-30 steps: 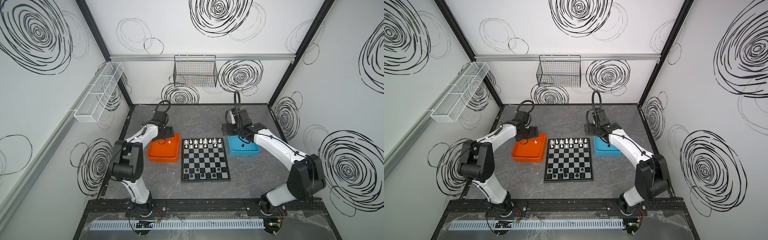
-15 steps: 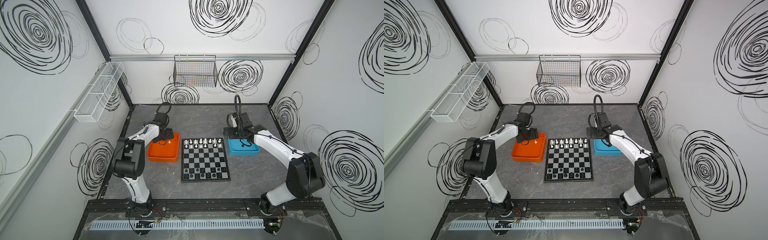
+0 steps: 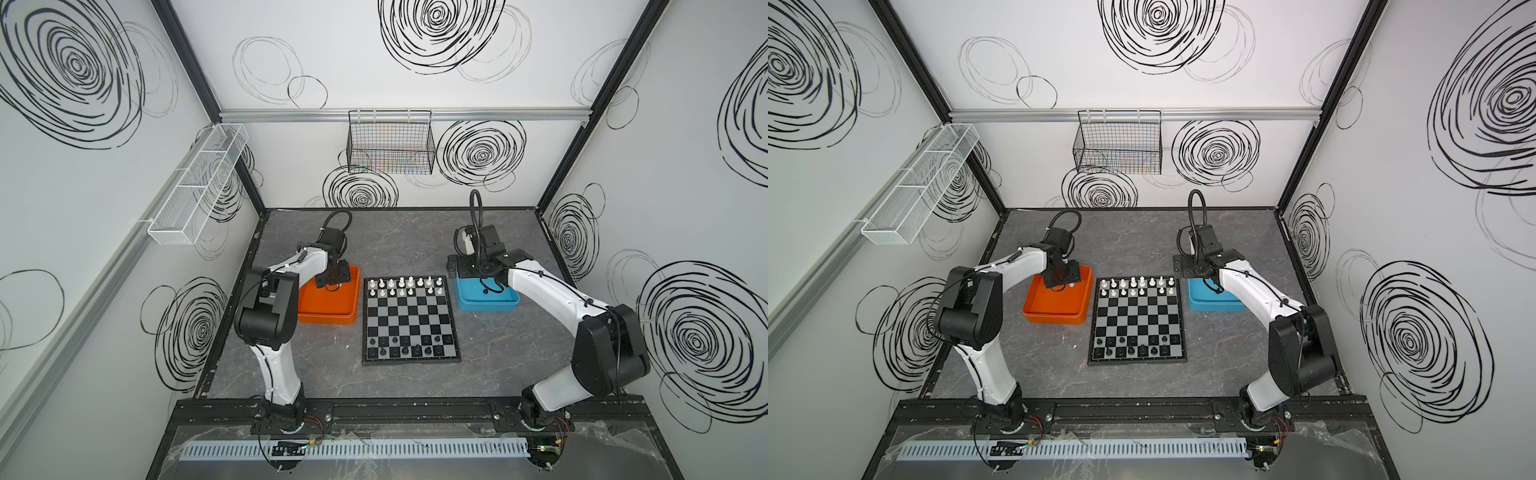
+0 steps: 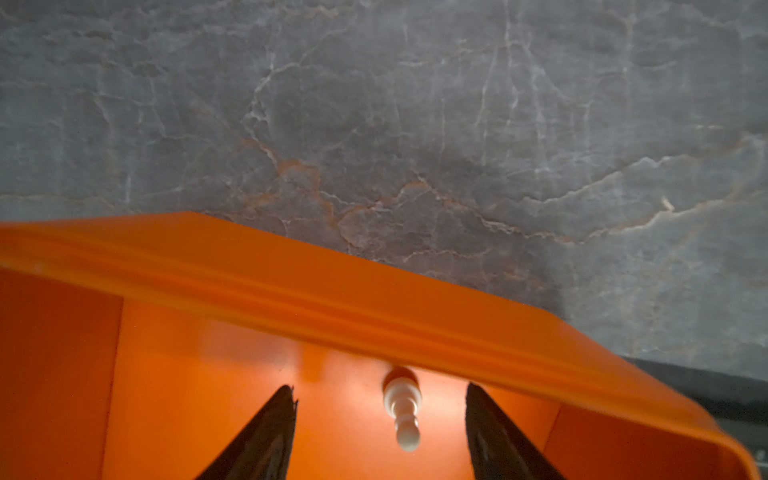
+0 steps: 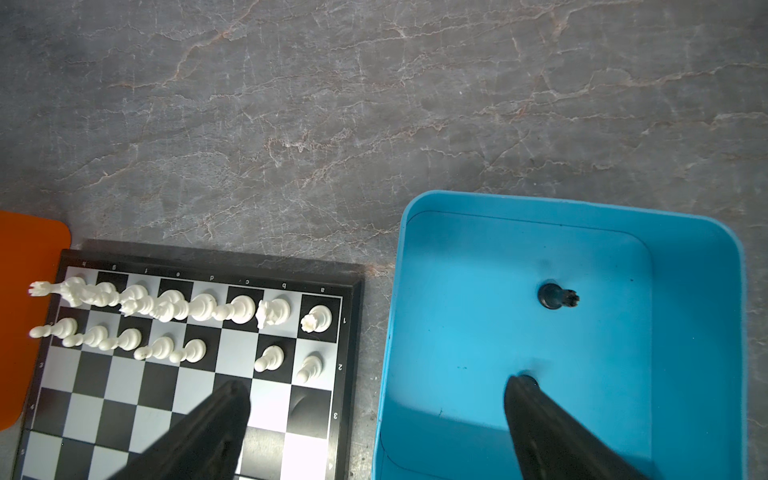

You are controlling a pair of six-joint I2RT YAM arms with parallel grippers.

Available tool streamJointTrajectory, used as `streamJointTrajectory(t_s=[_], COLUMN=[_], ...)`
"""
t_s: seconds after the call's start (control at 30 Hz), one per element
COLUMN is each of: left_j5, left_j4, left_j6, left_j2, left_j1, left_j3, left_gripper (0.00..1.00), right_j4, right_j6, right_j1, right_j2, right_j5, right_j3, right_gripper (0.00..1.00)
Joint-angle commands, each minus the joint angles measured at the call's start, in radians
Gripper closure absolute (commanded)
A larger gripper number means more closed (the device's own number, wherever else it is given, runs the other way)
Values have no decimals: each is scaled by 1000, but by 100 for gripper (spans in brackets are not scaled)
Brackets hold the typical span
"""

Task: Set up the chess pieces on the board
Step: 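Lower the open left gripper around the white pawn in the orange tray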

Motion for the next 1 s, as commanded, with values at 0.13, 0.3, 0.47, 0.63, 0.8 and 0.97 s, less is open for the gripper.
streamJointTrajectory(t_s=[0.13,0.3,0.47,0.63,0.8,0.97], left_j5=[-19,-16,-16,-16,-19,-19], left_j4=[-26,-29,-33,-38,-40,-40], left_j6=[-5,-4,-4,-2,-2,0], left_j2=[19,23,32,42,40,40], left_j1=[-11,-14,-20,-24,-26,-27], left_j3=[37,36,36,41,41,46], left_gripper=[46,54,62,66,71,73], right_j4=[14,14,10,11,11,12], right_j6=[-3,-5,-5,-5,-6,-7], right_j1=[-6,-8,-7,-8,-8,-9], right_j2=[14,20,24,29,30,32], right_j5=[0,-4,-5,-8,-9,-9], right_j3=[-18,-22,-24,-25,-28,-28], right_gripper=[0,0,0,0,0,0])
